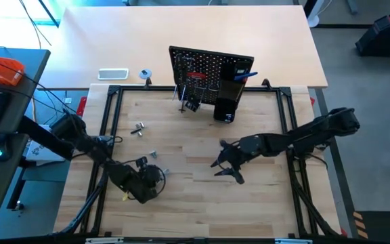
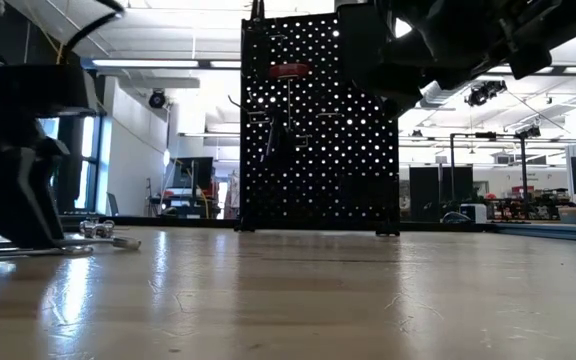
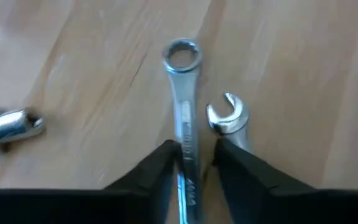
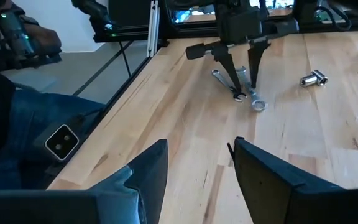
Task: Hang tools onto peg board
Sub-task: Hang the wrench on the peg board
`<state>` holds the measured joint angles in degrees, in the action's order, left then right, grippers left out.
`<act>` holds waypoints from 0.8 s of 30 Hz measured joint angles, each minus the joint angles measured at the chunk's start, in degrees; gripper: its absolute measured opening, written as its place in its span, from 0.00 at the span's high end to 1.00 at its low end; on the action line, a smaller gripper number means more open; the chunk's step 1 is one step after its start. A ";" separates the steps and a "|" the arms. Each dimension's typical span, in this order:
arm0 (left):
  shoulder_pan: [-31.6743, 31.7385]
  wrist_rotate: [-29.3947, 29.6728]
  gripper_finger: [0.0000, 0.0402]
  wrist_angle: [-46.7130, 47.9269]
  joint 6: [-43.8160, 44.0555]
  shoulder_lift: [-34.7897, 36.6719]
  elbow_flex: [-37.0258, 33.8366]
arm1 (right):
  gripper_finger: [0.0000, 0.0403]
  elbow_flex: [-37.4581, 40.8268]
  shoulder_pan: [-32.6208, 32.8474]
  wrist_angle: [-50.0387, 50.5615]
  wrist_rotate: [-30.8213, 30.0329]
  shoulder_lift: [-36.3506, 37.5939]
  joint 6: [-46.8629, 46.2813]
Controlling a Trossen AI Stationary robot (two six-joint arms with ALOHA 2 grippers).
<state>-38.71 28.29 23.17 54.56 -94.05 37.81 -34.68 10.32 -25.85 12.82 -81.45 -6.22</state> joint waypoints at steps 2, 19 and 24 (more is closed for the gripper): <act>1.33 -1.53 0.79 -2.06 -1.39 0.04 -0.53 | 0.56 0.00 0.51 -0.12 -0.75 0.02 0.00; 11.89 -0.16 0.96 -7.92 -23.18 2.99 1.20 | 0.56 -0.02 2.24 -0.31 -3.30 0.13 0.00; 14.69 -0.88 0.99 -9.25 -29.66 3.80 3.78 | 0.56 -0.04 2.28 -0.55 -3.62 0.13 0.07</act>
<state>-24.03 27.42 13.91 24.90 -90.25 41.59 -34.72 12.60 -26.39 9.21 -81.32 -6.14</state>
